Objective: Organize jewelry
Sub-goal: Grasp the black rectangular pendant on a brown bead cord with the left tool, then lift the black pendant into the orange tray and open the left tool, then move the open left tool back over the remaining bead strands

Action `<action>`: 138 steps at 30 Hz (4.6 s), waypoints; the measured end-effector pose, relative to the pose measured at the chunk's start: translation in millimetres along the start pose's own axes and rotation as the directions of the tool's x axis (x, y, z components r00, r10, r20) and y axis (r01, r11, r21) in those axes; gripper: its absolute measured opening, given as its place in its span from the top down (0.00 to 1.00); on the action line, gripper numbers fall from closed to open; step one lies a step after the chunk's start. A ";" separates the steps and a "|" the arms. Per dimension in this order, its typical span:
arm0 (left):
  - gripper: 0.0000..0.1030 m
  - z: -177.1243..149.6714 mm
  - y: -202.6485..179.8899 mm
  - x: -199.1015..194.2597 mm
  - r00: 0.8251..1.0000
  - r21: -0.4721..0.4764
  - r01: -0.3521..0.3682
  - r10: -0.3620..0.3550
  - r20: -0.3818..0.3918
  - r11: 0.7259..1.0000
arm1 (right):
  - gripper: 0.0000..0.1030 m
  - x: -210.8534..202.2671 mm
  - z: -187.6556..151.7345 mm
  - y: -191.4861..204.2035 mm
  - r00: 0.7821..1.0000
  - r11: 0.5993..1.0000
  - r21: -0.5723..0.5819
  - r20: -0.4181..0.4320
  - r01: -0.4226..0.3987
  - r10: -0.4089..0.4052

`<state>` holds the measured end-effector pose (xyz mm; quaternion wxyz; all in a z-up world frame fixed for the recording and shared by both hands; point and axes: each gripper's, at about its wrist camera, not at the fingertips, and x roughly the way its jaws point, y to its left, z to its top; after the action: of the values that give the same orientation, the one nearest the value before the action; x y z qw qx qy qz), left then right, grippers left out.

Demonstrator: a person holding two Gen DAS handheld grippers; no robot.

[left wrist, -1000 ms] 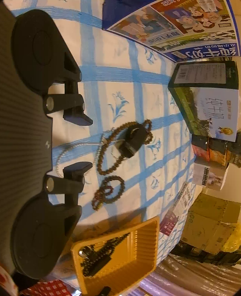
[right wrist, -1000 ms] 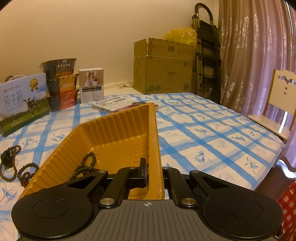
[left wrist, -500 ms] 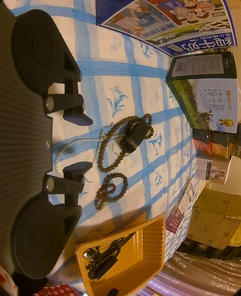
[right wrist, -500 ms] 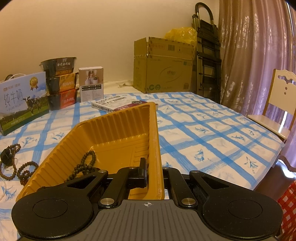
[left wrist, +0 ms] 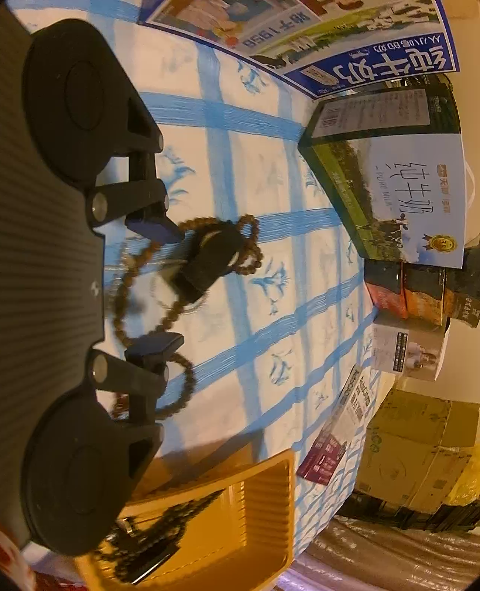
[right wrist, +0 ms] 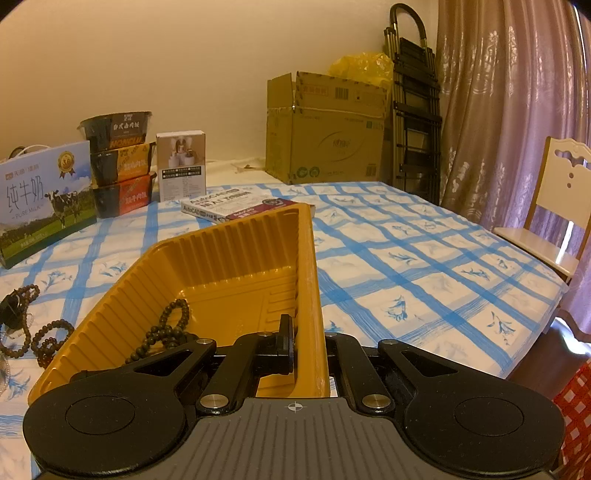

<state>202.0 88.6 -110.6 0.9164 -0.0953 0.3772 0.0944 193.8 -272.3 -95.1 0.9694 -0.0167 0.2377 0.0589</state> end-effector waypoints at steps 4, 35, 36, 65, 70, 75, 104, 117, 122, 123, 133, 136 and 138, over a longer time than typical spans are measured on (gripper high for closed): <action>0.45 6.3 1.4 12.2 1.000 -0.034 -0.005 0.005 -0.003 0.999 | 0.96 0.0 -1.6 -1.2 1.000 1.000 -0.001 -0.001 0.000 0.000; 0.80 13.5 23.7 13.0 0.999 -0.023 0.031 -0.031 0.005 0.999 | 0.96 0.2 -2.1 -1.0 1.000 1.000 -0.001 -0.002 -0.001 0.001; 0.80 12.3 24.3 10.5 0.999 -0.007 0.036 -0.036 -0.001 0.999 | 0.96 -0.1 -3.5 -2.2 1.000 1.000 -0.001 -0.002 -0.002 0.002; 0.81 33.2 -16.1 -47.1 0.983 0.127 0.179 -0.183 0.024 0.976 | 0.96 0.0 -5.1 -2.9 1.000 1.000 -0.001 -0.004 -0.001 0.001; 0.81 38.9 -47.3 -59.4 0.959 0.142 0.272 -0.280 0.036 0.952 | 0.96 -0.2 -4.8 -3.1 1.000 1.000 0.001 -0.004 -0.002 0.002; 0.81 40.2 -79.2 -58.5 0.933 0.141 0.351 -0.359 0.030 0.926 | 0.96 0.1 -4.9 -2.8 1.000 1.000 0.001 -0.003 -0.002 0.002; 0.73 44.5 -137.9 -7.8 0.909 0.127 0.416 -0.415 -0.029 0.901 | 0.96 0.8 -2.1 0.1 1.000 1.000 0.014 -0.011 -0.006 0.006; 0.73 44.1 5.8 -46.9 0.990 0.029 0.118 -0.120 0.073 0.993 | 0.96 1.7 -0.3 0.6 1.000 1.000 0.010 -0.016 -0.003 0.003; 0.73 12.2 36.3 -47.8 0.998 -0.018 0.054 -0.054 0.012 0.998 | 0.96 2.3 -0.9 0.1 1.000 1.000 0.001 -0.021 0.002 -0.002; 0.73 5.3 40.1 -47.0 0.999 -0.027 0.045 -0.045 -0.006 0.999 | 0.96 2.1 -0.9 0.0 1.000 1.000 0.000 -0.021 0.002 -0.002; 0.73 -34.3 39.5 -44.7 0.995 -0.028 0.049 -0.052 -0.086 0.998 | 0.96 2.5 -0.6 2.1 1.000 1.000 -0.006 -0.023 0.003 -0.003; 0.73 -36.5 30.8 -40.8 0.995 0.000 0.050 -0.050 -0.086 0.999 | 0.96 2.0 -0.5 2.4 1.000 1.000 -0.006 -0.022 0.003 -0.003; 0.73 -36.4 26.4 -39.2 0.995 0.012 0.056 -0.055 -0.084 0.998 | 0.96 2.0 -0.5 2.4 1.000 1.000 -0.006 -0.022 0.003 -0.003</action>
<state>143.7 101.1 -110.9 0.9027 -0.1031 0.4131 0.0622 195.0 -269.8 -96.5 0.9667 -0.0204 0.2484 0.0580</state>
